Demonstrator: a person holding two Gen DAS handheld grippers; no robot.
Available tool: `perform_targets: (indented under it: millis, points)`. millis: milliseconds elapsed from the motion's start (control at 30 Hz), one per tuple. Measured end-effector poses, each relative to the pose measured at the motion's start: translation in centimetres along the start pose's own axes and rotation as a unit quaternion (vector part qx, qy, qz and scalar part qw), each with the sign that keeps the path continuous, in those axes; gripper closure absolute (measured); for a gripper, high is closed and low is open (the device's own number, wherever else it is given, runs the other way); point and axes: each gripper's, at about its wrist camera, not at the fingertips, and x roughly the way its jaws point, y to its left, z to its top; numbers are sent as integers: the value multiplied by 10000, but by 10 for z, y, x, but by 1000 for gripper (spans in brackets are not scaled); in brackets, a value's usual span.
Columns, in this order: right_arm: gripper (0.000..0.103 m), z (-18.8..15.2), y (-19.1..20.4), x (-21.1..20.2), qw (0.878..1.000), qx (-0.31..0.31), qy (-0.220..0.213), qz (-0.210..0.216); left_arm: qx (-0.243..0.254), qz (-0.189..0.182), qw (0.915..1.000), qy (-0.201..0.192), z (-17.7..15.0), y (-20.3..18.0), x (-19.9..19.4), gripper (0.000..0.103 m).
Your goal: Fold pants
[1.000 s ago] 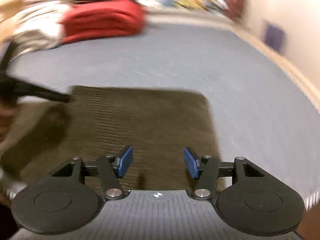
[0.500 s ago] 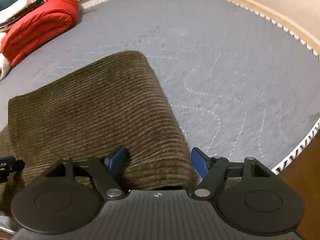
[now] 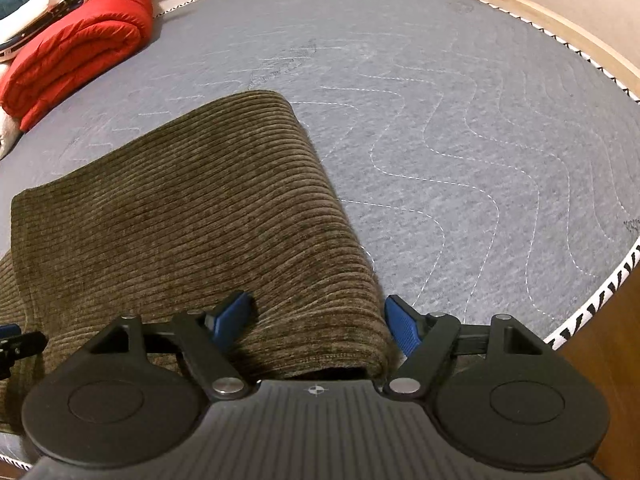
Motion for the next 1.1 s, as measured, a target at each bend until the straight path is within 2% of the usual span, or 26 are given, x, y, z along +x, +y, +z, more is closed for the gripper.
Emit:
perform_targets:
  millis: [200, 267, 400, 467, 533, 633, 700, 733, 800, 900, 933, 967, 1033, 1100]
  points:
    - [31, -1, 0, -3, 10000, -60, -26, 39, -40, -16, 10000, 16, 1, 1, 4, 46]
    - [31, -2, 2, -4, 9999, -119, -46, 29, -232, -63, 9997, 40, 1, 5, -1, 46]
    - [34, -1, 2, -5, 9999, -154, -53, 23, -482, -444, 9979, 6, -4, 4, -22, 44]
    - [45, -2, 4, -6, 9997, -205, -79, 65, -363, -608, 9973, -197, -8, -4, -36, 41]
    - [62, -3, 11, -12, 9992, -348, -200, 27, -299, -759, 9959, -391, -6, -8, -46, 37]
    - [71, -7, 31, -31, 9957, -730, -569, -57, -376, -989, 9925, -617, 11, 0, -57, 27]
    - [72, -12, 54, -53, 9872, -1193, -1056, -53, -568, -1337, 9860, -824, 30, 15, -67, 21]
    - [73, -17, 66, -63, 9804, -1466, -1319, -48, -628, -1560, 9812, -944, 40, 24, -73, 16]
    - [73, -32, 98, -86, 9550, -2240, -1942, -42, -564, -2069, 9714, -1017, 60, 33, -82, 15]
    - [74, -68, 145, -112, 9021, -3384, -2676, 68, -546, -2861, 9514, -998, 80, 49, -90, 0]
    - [74, -83, 159, -118, 8820, -3743, -2859, 144, -502, -3063, 9457, -963, 84, 52, -89, 0]
    - [74, -94, 170, -122, 8660, -4001, -2994, 195, -448, -3163, 9431, -916, 88, 54, -89, 0]
    - [74, -117, 189, -128, 8338, -4467, -3228, 315, -430, -3108, 9450, -920, 90, 57, -86, 0]
    - [74, -133, 204, -132, 8097, -4800, -3346, 456, -329, -3113, 9464, -792, 89, 57, -80, 0]
